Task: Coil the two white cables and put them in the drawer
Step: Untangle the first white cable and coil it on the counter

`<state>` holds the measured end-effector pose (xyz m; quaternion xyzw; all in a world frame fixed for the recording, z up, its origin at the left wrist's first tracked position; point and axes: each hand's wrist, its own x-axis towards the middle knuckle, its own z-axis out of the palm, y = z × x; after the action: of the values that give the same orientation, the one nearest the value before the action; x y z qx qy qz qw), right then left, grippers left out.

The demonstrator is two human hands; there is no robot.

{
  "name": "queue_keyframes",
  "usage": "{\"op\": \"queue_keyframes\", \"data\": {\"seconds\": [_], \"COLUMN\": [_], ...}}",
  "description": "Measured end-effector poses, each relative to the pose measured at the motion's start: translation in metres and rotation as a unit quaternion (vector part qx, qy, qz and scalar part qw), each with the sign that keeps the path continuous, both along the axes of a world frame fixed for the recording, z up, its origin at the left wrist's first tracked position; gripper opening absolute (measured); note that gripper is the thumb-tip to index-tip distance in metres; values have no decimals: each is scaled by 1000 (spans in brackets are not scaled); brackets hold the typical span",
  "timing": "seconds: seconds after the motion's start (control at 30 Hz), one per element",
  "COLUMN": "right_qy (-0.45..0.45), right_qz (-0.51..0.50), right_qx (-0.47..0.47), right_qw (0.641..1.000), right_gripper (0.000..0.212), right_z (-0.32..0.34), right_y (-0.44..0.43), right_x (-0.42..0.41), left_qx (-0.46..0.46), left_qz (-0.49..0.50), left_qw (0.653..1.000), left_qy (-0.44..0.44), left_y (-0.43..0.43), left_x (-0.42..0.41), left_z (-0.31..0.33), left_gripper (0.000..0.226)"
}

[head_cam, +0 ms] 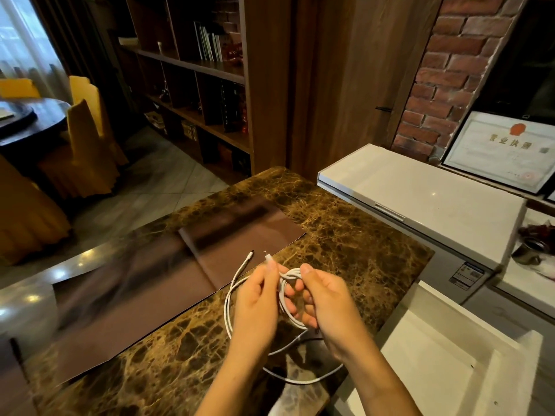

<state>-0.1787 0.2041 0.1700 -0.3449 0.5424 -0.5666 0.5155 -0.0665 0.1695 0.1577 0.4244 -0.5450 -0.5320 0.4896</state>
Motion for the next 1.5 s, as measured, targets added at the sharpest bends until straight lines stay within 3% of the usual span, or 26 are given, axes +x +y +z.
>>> {"op": "queue_keyframes", "data": {"seconds": [0.13, 0.27, 0.43, 0.57, 0.73, 0.8, 0.97, 1.1, 1.2, 1.37, 1.5], "right_qy": [-21, 17, -37, -79, -86, -59, 51, 186, 228, 166, -21], "right_qz": [0, 21, 98, 146, 120, 100, 62, 37, -7, -57, -95], "right_qx": [-3, -25, -34, -46, -82, -81, -101, -92, -67, -85, -81], "right_qw": [1000, 999, 994, 985, 986, 990, 992, 978, 971, 981, 992], "right_gripper": [41, 46, 30, 30, 40, 43, 12, 13, 6, 26, 25], "right_z": [-2, -9, -13, -16, -19, -19, -13, -12, -17, -15, -9], "right_y": [0, 1, 12, 22, 19, 18, 21, 21, 22, 25, 25], "right_x": [3, 9, 0, -15, -11, -8, -5, -2, 1, 12, 18], "left_qx": [1, 85, 119, 115, 121, 106, 85, 27, 13, 35, 51], "left_qz": [-11, 40, 89, 95, 80, 73, 70, 90, 90, 87, 101], "left_qw": [1000, 989, 970, 969, 967, 974, 981, 989, 991, 988, 980], "left_qy": [14, 113, 194, 200, 210, 187, 157, 112, 95, 124, 162], "left_y": [6, 12, 8, 2, 12, 17, 21, 20, 22, 24, 20], "left_x": [-1, -10, -8, -1, -10, -13, -6, -2, -4, -9, -9], "left_z": [-8, -9, -4, -3, 3, 6, 7, 8, 9, 9, 9], "left_gripper": [34, 33, 35, 36, 35, 35, 35, 32, 31, 31, 35]}}
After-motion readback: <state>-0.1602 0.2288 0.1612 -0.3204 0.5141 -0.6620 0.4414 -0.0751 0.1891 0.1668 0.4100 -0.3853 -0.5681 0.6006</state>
